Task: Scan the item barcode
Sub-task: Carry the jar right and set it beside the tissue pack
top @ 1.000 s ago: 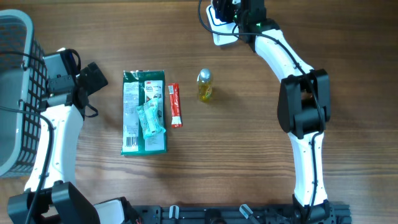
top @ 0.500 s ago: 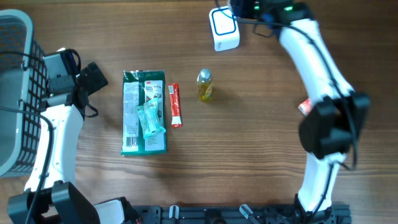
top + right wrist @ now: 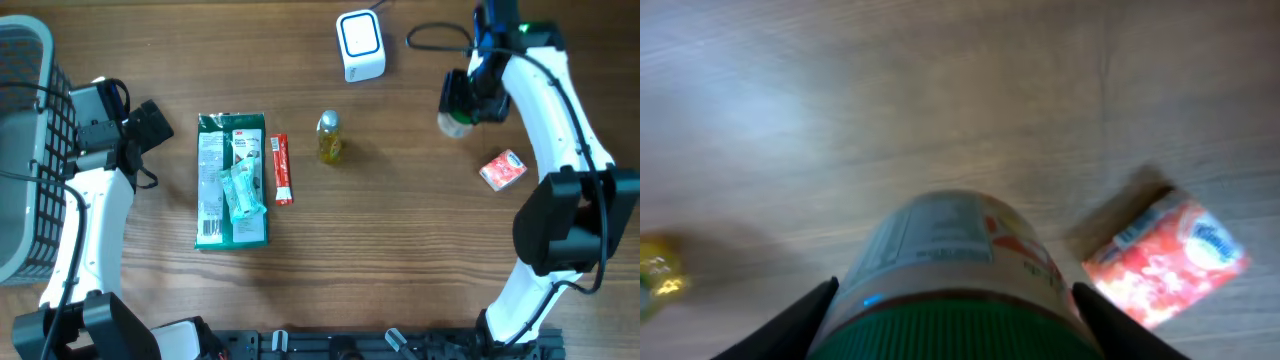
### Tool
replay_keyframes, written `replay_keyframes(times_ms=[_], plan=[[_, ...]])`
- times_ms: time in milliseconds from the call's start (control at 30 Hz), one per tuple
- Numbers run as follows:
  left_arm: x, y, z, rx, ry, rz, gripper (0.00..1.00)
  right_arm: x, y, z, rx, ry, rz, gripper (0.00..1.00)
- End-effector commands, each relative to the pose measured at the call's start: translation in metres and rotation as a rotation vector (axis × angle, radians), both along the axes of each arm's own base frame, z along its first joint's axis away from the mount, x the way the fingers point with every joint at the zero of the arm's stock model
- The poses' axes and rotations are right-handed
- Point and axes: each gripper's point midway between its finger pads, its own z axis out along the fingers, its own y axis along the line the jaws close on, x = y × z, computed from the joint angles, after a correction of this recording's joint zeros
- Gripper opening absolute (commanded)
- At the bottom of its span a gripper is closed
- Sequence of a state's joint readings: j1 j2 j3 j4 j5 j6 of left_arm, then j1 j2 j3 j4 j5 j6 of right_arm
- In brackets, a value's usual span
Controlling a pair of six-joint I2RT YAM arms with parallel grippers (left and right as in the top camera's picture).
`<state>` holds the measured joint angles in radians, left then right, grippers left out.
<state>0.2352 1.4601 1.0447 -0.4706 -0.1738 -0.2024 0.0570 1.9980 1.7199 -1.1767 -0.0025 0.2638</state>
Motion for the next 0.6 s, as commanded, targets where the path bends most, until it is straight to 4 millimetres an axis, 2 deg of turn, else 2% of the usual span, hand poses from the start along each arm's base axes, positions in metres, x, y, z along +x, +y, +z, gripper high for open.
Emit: replay_keyframes(times_ms=[0, 100, 233, 367, 567], plan=[[0.002, 0.002, 0.01, 0.012, -0.022, -0.006, 1.0, -0.018, -0.004, -0.039, -0.027, 0.073, 0.007, 0.04], [0.002, 0.002, 0.01, 0.012, -0.022, -0.006, 1.0, -0.031, -0.02, -0.059, -0.087, 0.104, -0.036, 0.04], [0.002, 0.002, 0.01, 0.012, -0.022, -0.006, 1.0, -0.044, -0.037, -0.069, -0.088, 0.146, -0.084, 0.04], [0.002, 0.002, 0.01, 0.012, -0.022, -0.006, 1.0, -0.063, -0.067, -0.068, -0.123, 0.218, -0.146, 0.04], [0.002, 0.002, 0.01, 0.012, -0.022, -0.006, 1.0, -0.078, -0.089, -0.066, -0.113, 0.267, -0.2, 0.05]])
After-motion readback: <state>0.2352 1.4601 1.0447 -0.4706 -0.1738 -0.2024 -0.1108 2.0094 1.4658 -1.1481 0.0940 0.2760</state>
